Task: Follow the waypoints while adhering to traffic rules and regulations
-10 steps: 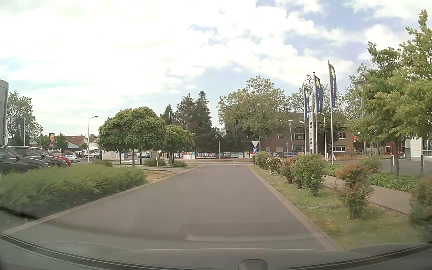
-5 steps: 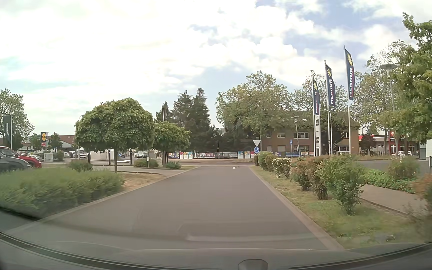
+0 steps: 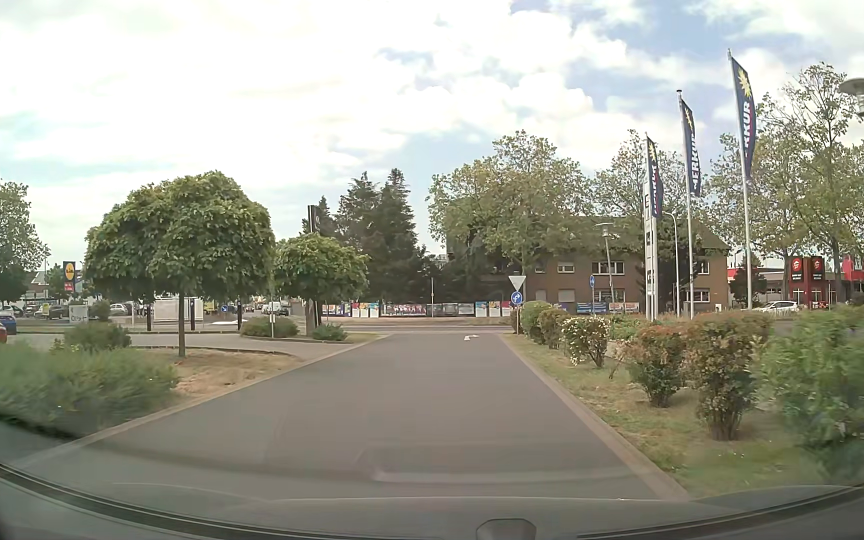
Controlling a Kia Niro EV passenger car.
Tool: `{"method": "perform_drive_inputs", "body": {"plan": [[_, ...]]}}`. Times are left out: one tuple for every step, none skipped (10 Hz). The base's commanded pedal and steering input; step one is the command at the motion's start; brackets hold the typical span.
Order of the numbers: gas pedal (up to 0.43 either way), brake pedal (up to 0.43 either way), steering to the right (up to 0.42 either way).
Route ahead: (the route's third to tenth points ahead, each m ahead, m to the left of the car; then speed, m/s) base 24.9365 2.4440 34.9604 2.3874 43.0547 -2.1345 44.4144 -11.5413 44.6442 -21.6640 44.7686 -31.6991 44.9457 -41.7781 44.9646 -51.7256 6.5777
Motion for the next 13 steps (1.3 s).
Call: {"method": "perform_drive_inputs", "body": {"plan": [[0.000,0.030,0.006],[0.000,0.030,0.006],[0.000,0.030,0.004],[0.000,0.030,0.004],[0.000,0.030,0.004],[0.000,0.067,0.004],[0.000,0.116,0.004],[0.000,0.146,0.004],[0.000,0.165,0.004],[0.000,0.171,0.004],[0.000,0.171,0.004],[0.000,0.171,0.005],[0.000,0.171,0.004]]}}
